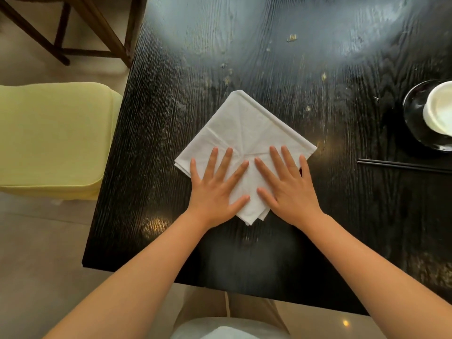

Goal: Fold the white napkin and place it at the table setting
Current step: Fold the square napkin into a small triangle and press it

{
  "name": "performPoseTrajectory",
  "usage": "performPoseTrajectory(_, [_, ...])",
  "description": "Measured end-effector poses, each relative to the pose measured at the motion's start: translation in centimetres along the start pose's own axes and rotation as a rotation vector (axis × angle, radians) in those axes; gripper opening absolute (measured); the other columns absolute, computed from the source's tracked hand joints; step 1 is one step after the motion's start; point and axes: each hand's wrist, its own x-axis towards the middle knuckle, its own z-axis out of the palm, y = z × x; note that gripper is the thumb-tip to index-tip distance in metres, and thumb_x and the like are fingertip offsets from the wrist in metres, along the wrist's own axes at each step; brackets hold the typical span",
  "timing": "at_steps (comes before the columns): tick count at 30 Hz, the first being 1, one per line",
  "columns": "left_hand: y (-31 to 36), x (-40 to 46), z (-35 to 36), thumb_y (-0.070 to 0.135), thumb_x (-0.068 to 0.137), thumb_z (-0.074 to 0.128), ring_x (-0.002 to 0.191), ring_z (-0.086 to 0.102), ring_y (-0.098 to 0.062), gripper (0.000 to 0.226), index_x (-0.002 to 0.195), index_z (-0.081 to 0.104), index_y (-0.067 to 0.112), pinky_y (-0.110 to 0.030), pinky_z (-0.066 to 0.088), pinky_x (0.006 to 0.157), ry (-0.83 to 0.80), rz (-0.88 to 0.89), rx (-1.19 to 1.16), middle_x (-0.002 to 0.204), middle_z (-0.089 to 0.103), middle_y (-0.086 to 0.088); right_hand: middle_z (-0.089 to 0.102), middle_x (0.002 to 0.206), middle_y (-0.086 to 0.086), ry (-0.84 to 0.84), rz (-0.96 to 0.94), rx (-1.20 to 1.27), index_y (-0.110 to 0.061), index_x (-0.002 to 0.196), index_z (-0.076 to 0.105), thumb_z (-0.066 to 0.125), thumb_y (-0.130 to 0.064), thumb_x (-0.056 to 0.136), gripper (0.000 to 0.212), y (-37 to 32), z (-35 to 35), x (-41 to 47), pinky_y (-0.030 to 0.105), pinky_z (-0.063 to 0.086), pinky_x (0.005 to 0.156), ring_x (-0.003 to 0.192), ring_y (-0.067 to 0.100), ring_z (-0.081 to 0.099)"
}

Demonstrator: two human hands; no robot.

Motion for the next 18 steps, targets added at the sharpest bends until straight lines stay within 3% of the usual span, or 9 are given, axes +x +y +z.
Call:
performPoseTrajectory(4, [0.5,-2.5,0.1,0.068,0.083,0.031,0.145,0.001,-0.033,0.072,0.147,0.013,0.038,-0.068,-0.002,0.107,-0.003,0.061,-0.014,0.158,0.006,-0.006,0.0,0.156,0.009,0.007,0.022,-0.006,-0.03,0.148,0.007,0.025,-0.055,0.091,0.065,-1.5,0.6,-3.1,0.052,-0.003,0.113,0.145,0.027,-0.002])
performPoseTrajectory(8, [0.8,-5.1,0.2,0.068,0.084,0.031,0.145,-0.004,-0.031,0.074,0.148,0.01,0.036,-0.067,-0.005,0.107,-0.068,0.121,0.0,0.159,0.006,-0.007,0.003,0.158,0.012,-0.039,0.035,0.0,-0.027,0.15,0.009,0.025,-0.058,0.091,0.068,-2.8,1.4,-6.7,0.055,0.0,0.113,0.145,0.03,-0.002])
performPoseTrajectory(12, [0.0,-6.4,-0.4,0.071,0.08,0.037,0.146,-0.004,-0.025,0.085,0.15,0.012,0.03,-0.064,-0.003,0.11,-0.096,0.211,-0.052,0.159,0.004,-0.005,0.001,0.159,0.01,-0.08,-0.076,0.049,-0.03,0.149,0.008,0.031,-0.063,0.087,0.074,-1.9,1.1,-8.3,0.056,-0.001,0.113,0.145,0.028,-0.005])
performPoseTrajectory(15, [-1.1,-7.5,-1.0,0.067,0.075,0.052,0.145,0.013,-0.026,0.085,0.145,0.033,0.023,-0.06,0.008,0.114,-0.06,0.32,-0.099,0.156,0.023,-0.007,0.014,0.157,0.01,-0.071,-0.188,0.062,-0.031,0.147,0.022,0.043,-0.062,0.083,0.074,-0.8,0.3,-8.6,0.06,0.003,0.113,0.145,0.028,0.005])
performPoseTrajectory(18, [-1.5,-7.5,-1.3,0.061,0.073,0.06,0.137,0.034,-0.031,0.075,0.133,0.052,0.017,-0.057,0.025,0.11,-0.003,0.394,-0.082,0.145,0.043,-0.012,0.041,0.146,0.013,0.01,-0.278,0.066,-0.025,0.134,0.049,0.06,-0.055,0.076,0.066,0.0,-0.2,-7.9,0.063,0.019,0.109,0.138,0.031,0.03])
